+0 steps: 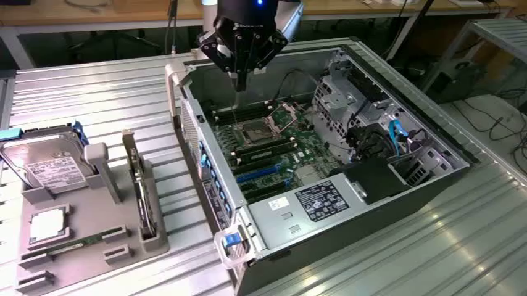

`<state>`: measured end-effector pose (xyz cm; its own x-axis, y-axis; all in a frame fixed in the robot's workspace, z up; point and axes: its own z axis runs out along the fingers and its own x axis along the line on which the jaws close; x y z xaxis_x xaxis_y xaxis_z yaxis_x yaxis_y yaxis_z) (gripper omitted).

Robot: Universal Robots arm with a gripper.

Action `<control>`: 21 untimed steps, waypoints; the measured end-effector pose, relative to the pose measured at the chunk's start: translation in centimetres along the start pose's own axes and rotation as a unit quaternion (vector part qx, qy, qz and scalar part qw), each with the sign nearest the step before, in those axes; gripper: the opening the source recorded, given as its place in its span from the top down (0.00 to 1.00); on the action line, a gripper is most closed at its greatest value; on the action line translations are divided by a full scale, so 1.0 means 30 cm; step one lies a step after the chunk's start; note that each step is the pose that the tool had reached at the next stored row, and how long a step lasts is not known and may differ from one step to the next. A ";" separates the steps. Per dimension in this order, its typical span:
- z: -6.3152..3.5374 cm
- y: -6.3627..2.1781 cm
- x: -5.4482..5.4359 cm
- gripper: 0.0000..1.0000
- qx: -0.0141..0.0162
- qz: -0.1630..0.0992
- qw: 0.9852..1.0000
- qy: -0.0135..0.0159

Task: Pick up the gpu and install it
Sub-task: 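Reach for the gpu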

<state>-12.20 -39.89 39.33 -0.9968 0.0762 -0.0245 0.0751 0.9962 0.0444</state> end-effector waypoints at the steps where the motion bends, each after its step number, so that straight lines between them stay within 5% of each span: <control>1: 0.000 0.000 0.003 0.89 0.000 0.000 1.000 0.000; 21: -0.002 -0.005 0.070 0.89 0.000 0.000 1.000 0.000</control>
<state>-14.29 -39.89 39.33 -0.9968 0.0757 -0.0243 0.0746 0.9962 0.0443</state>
